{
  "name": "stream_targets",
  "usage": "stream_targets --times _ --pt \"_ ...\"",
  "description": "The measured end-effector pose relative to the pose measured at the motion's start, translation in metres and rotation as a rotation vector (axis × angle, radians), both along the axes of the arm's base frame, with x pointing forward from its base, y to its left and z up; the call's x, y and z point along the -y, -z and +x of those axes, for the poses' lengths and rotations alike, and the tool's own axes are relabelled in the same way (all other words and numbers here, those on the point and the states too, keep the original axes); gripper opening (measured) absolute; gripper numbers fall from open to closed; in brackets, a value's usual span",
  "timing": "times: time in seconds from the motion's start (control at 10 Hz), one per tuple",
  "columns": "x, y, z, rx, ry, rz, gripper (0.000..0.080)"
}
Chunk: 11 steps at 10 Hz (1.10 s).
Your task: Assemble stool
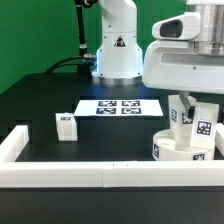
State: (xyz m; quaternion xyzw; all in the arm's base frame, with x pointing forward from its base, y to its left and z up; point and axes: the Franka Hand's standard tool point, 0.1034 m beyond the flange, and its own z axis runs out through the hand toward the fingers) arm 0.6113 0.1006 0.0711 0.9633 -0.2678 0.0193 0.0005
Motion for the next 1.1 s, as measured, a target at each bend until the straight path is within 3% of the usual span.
stream_targets --times 0.4,1.0,1.1 --pt "-0.0035 0.0001 0.0030 0.008 0.519 0.139 0.0337" --pt "-0.0016 0.0000 0.0056 0.024 0.844 0.168 0.0337" --pt "0.0011 0.0003 0.0089 0.031 1.076 0.220 0.0337"
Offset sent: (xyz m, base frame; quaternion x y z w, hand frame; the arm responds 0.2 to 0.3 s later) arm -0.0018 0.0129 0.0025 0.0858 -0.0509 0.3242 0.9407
